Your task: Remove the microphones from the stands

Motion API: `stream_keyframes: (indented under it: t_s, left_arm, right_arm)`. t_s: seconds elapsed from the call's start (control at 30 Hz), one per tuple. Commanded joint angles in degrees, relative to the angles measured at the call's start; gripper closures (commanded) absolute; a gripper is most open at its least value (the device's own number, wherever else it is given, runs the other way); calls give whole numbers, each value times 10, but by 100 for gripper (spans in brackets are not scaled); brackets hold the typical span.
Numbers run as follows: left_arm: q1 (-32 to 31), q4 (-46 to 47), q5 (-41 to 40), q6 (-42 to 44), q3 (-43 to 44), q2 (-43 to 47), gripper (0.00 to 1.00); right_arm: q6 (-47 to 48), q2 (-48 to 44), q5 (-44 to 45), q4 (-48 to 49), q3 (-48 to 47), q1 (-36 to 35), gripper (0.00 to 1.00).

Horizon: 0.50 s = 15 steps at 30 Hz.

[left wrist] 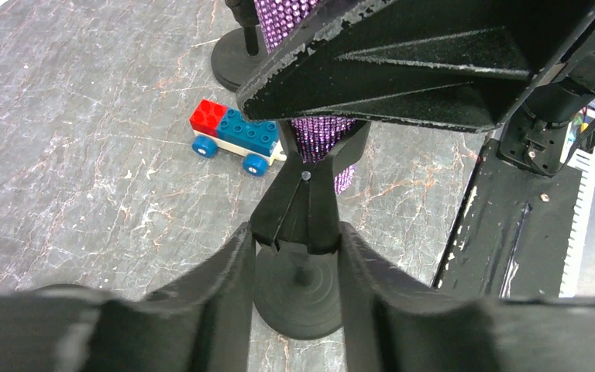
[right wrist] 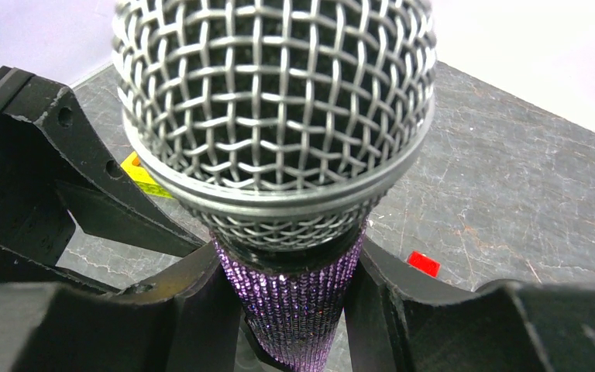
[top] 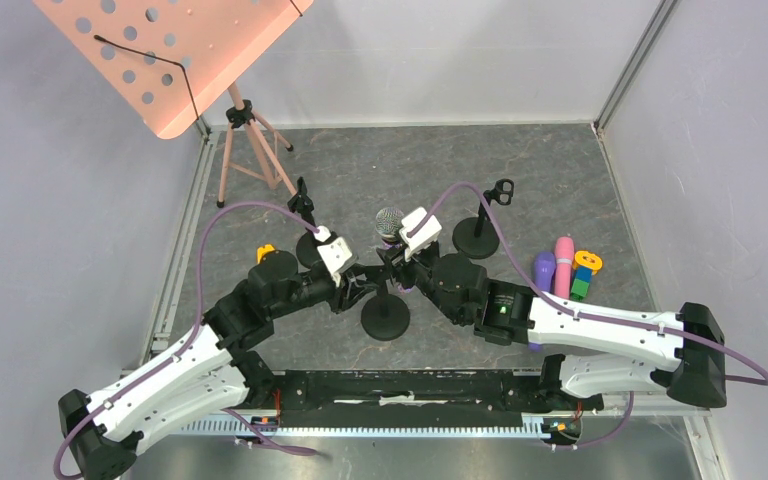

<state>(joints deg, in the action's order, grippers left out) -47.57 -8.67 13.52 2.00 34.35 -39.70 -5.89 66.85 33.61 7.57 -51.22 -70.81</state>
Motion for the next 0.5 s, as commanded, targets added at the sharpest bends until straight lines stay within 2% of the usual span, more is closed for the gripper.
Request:
stream_keyframes:
  t_s: [0.0, 0.2, 0.3, 0.47]
  left_arm:
    - [-2, -5, 19, 0, 24, -3, 67]
    - [-2, -36, 8, 13, 38, -14, 85]
    - [-2, -39, -2, 13, 38, -12, 87]
    - [-2, -30, -12, 8, 30, 0, 88]
  right_arm:
    - [-1, -4, -9, 1, -10, 4, 57]
    - [-2, -8, -17, 1, -10, 4, 56]
    - [-3, -10, -9, -2, -12, 4, 57]
    - [-9, 2, 65, -42, -34, 4, 56]
